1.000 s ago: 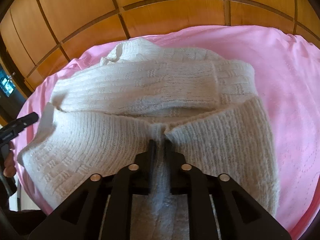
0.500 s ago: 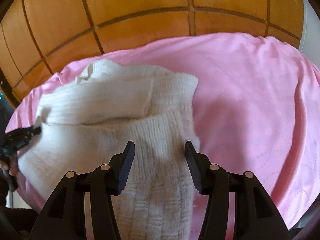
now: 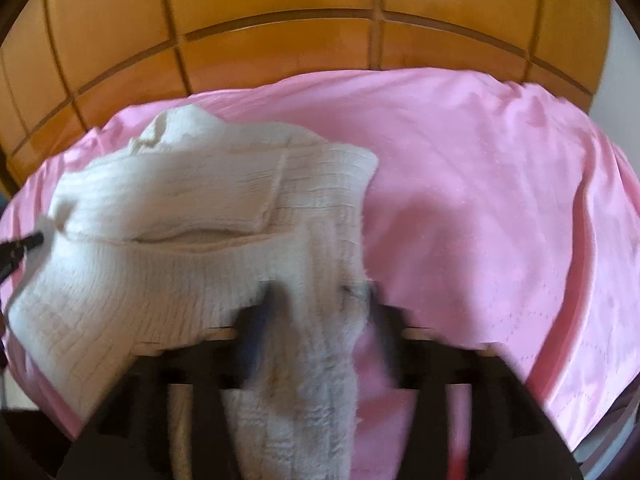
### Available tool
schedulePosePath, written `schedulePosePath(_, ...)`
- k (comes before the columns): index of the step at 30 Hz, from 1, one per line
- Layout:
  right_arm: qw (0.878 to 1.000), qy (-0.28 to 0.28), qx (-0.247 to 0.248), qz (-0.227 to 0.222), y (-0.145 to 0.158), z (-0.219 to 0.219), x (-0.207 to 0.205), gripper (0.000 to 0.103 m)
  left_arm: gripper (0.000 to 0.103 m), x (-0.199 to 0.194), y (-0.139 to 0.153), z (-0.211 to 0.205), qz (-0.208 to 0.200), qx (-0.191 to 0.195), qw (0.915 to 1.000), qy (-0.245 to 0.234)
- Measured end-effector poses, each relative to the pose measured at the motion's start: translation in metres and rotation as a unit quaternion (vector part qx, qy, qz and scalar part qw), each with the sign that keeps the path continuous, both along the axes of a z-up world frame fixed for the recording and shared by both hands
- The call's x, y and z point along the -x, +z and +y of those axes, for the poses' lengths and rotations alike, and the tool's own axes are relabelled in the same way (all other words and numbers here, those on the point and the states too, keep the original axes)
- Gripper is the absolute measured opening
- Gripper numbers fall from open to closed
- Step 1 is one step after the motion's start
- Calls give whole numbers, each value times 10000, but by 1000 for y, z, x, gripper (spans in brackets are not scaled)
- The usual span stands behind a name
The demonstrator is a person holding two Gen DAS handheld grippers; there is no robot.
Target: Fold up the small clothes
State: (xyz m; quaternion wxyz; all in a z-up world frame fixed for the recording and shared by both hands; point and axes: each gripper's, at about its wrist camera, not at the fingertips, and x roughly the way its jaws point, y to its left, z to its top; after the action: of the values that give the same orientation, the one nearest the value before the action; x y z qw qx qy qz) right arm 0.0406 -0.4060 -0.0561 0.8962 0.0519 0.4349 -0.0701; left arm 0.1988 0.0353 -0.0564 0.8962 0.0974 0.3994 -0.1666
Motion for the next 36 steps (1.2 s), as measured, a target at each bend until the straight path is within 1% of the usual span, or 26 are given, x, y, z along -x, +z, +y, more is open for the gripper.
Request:
schedulePosePath(2,10000,-43,-7,5,-2,-3,0,62,6,-1,-3,0,27,22,10000,25)
schedulePosePath(3,10000,9,9,43,-5,-3,0,61,6,-1,-3,1,36,52,10000,45)
schedulePosePath(4,9999,67,1,82,-7,-2,-2,47,6,-1,-3,1,46,90,9999,62)
schedulePosePath(5,9998,140,-52,141,-10,-1,-4,36,6,0,-3,2,42,109,9999,73)
schedulePosePath(6,9996,198,-25,189,-11,2,-4,15,6,0,-2,3,26,124,9999,83)
schedulePosePath(7,9995,230,128,164,-10,7,-3,7,6,2,0,4,-16,147,9998,95)
schedulePosePath(9,9982,369,463,69,0,19,3,7,6,7,6,8,-81,227,9996,124)
schedulePosePath(12,9964,524,663,-108,21,29,13,6,5,15,18,18,-175,418,9987,217)
schedulePosePath(14,9957,591,644,-308,40,32,17,6,5,22,33,28,-236,641,9973,280)
schedulePosePath(16,9946,645,565,-576,63,32,14,6,5,24,46,36,-311,768,9962,271)
schedulePosePath(18,9939,670,420,-774,80,30,0,6,5,19,56,42,-372,816,9956,287)
schedulePosePath(21,9939,637,288,-848,89,26,-37,6,5,-9,68,43,-382,789,9955,354)
schedulePosePath(23,9950,508,287,-807,86,23,-65,6,5,-32,70,39,-357,726,9958,434)
schedulePosePath(24,9964,381,228,-716,81,17,-88,5,5,-46,70,36,-337,673,9960,477)
schedulePosePath(25,9969,310,249,-674,77,14,-101,5,5,-64,69,32,-274,623,9964,504)
schedulePosePath(28,9990,-38,176,-401,56,-3,-148,5,5,-110,61,16,-158,424,9970,629)
schedulePosePath(29,9992,-161,241,-278,45,-7,-166,5,5,-124,57,9,-128,336,9970,681)
schedulePosePath(30,9992,-230,260,-193,37,-10,-175,5,5,-140,49,1,-92,176,9972,725)
schedulePosePath(33,9980,-495,380,67,9,-16,-201,5,5,-173,24,-15,86,-177,9954,941)
schedulePosePath(36,9964,-660,435,291,-19,-20,-215,5,5,-196,-2,-21,370,-347,9921,1148)
